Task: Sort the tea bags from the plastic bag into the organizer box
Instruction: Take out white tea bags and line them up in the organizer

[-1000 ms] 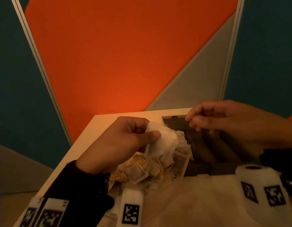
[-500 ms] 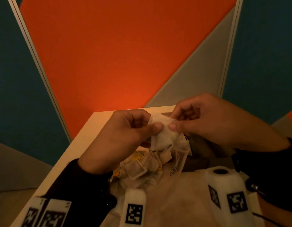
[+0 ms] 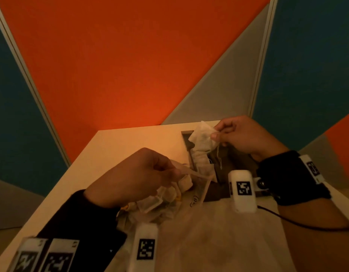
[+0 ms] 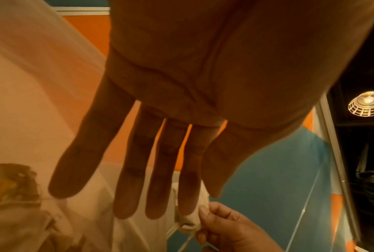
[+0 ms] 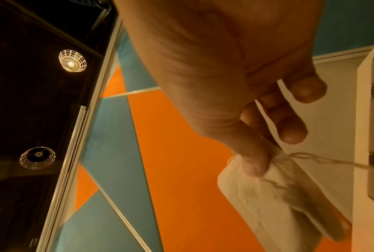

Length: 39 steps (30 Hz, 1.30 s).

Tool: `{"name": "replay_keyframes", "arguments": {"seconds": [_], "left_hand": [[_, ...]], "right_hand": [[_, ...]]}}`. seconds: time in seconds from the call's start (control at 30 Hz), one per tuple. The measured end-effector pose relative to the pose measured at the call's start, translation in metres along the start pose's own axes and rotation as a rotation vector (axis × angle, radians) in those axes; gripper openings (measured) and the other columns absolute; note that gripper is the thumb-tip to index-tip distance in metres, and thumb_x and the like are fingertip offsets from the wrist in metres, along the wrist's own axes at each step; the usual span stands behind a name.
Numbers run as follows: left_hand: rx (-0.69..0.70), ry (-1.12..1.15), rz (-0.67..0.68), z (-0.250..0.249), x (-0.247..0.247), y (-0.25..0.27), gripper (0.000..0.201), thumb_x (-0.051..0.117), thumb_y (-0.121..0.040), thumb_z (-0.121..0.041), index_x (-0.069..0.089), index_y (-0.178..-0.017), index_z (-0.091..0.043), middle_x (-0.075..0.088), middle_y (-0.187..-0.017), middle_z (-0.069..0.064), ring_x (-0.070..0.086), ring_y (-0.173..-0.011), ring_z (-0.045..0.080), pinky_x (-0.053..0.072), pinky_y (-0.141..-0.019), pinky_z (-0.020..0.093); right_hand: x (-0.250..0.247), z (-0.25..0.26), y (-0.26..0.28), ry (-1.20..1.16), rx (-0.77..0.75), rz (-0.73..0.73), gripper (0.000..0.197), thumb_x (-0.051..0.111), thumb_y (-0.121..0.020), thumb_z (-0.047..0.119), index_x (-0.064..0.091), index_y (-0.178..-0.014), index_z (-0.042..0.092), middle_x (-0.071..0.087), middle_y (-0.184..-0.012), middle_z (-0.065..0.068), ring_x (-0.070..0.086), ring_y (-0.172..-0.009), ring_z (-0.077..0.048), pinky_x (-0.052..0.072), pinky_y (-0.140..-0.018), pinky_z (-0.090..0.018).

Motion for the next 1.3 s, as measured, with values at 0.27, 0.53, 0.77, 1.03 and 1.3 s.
{"name": "replay_keyframes", "arguments": {"seconds": [0.27, 0.53, 0.77, 1.03, 1.3], "left_hand": [[-0.108, -0.205, -0.101, 0.035, -0.001, -0.024, 0.017, 0.061, -0.090, -0.015, 0.078, -0.088, -0.015, 0.073, -0.089, 0.001, 0.067, -0.092, 0.018, 0.051, -0.069, 0.021], [-0.046, -0.465, -0.170, 0.047, -0.004, -0.031, 0.024, 0.058, -0.086, -0.007, 0.076, -0.095, -0.019, 0.069, -0.105, -0.003, 0.060, -0.102, 0.013, 0.041, -0.083, 0.018], [-0.154, -0.573, -0.084, 0.062, 0.003, -0.036, 0.021, 0.062, -0.087, -0.020, 0.072, -0.106, -0.018, 0.064, -0.118, 0.003, 0.058, -0.108, 0.021, 0.040, -0.081, 0.022], [-0.291, -0.695, 0.120, 0.082, 0.011, -0.036, 0.068, 0.079, -0.072, -0.032, 0.049, -0.131, -0.015, 0.053, -0.132, 0.007, 0.051, -0.118, 0.026, 0.048, -0.089, 0.034], [-0.403, -0.808, 0.220, 0.106, 0.027, -0.032, 0.114, 0.087, -0.055, -0.045, 0.025, -0.148, -0.025, 0.042, -0.136, 0.011, 0.050, -0.120, 0.036, 0.049, -0.097, 0.049]], "right_hand": [[0.013, -0.010, -0.003, 0.092, 0.028, 0.093, 0.005, 0.071, -0.086, 0.015, 0.073, -0.085, 0.020, 0.071, -0.082, -0.002, 0.061, -0.076, -0.016, 0.047, -0.070, -0.030], [0.032, -0.033, -0.007, 0.553, 0.146, 0.270, 0.006, 0.070, -0.087, 0.020, 0.072, -0.087, 0.026, 0.068, -0.093, 0.004, 0.059, -0.087, -0.011, 0.045, -0.079, -0.032], [0.061, -0.043, -0.008, 0.701, 0.155, 0.411, 0.012, 0.073, -0.082, 0.016, 0.077, -0.074, 0.022, 0.071, -0.076, 0.006, 0.065, -0.078, -0.012, 0.050, -0.067, -0.026], [0.069, -0.054, -0.042, 0.752, 0.187, 0.373, 0.006, 0.078, -0.078, 0.015, 0.075, -0.078, 0.021, 0.072, -0.087, 0.000, 0.064, -0.084, -0.017, 0.051, -0.074, -0.032], [0.041, 0.006, -0.004, 0.573, -0.018, 0.123, 0.013, 0.075, -0.084, 0.023, 0.067, -0.094, 0.019, 0.063, -0.087, 0.001, 0.059, -0.080, -0.017, 0.051, -0.074, -0.036]]}}
Point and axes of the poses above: each hand's wrist, its own y-axis away from the middle knuckle, its own x-axis out of the palm, z = x × y, the point moved 5 cm from there along -y, towards the middle knuckle
